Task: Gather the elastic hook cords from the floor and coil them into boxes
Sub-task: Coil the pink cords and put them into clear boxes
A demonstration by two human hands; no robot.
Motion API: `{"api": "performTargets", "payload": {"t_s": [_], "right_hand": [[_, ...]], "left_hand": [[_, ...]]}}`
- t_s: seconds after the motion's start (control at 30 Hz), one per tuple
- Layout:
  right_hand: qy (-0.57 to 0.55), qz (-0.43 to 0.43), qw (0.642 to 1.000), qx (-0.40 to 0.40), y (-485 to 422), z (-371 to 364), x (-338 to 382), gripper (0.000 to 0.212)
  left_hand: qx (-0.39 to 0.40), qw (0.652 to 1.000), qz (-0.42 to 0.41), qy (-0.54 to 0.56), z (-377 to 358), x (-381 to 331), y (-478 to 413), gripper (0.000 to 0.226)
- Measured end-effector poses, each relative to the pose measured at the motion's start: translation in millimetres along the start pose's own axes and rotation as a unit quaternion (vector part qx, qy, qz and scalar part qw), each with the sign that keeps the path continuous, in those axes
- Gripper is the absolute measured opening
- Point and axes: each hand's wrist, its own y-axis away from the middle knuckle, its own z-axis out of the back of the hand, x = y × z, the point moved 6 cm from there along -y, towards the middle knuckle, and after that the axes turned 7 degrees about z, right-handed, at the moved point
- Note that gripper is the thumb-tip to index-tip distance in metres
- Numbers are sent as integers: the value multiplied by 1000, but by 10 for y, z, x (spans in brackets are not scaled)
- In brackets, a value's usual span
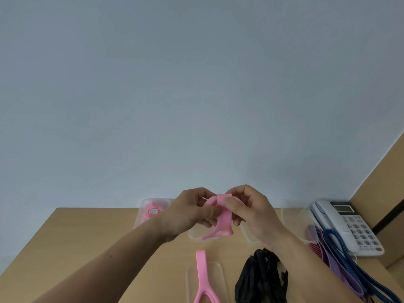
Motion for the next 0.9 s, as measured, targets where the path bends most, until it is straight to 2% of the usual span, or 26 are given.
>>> {"api": "performTargets", "payload": {"t_s": [0.13,0.4,0.6,0.77,0.9], "right_hand": [[-6,9,1000,4,16,-1,-15,19],[-22,10,1000,18,64,-12,-30,33],[-45,-17,999,21,63,27,-4,48],[-26,-71,996,40,65,4,-24,38],[12,-56,998,22,43,42,-11,34]], "left_hand": [[23,999,7,40,-35,-34,36,43],[0,997,12,78,-28,-49,49,42],[-15,996,-38,81,-29,-112,32,29],[-27,996,-78,42,-24,-147,38,28],[-21,997,-58,50,-19,-106,31,42]]}}
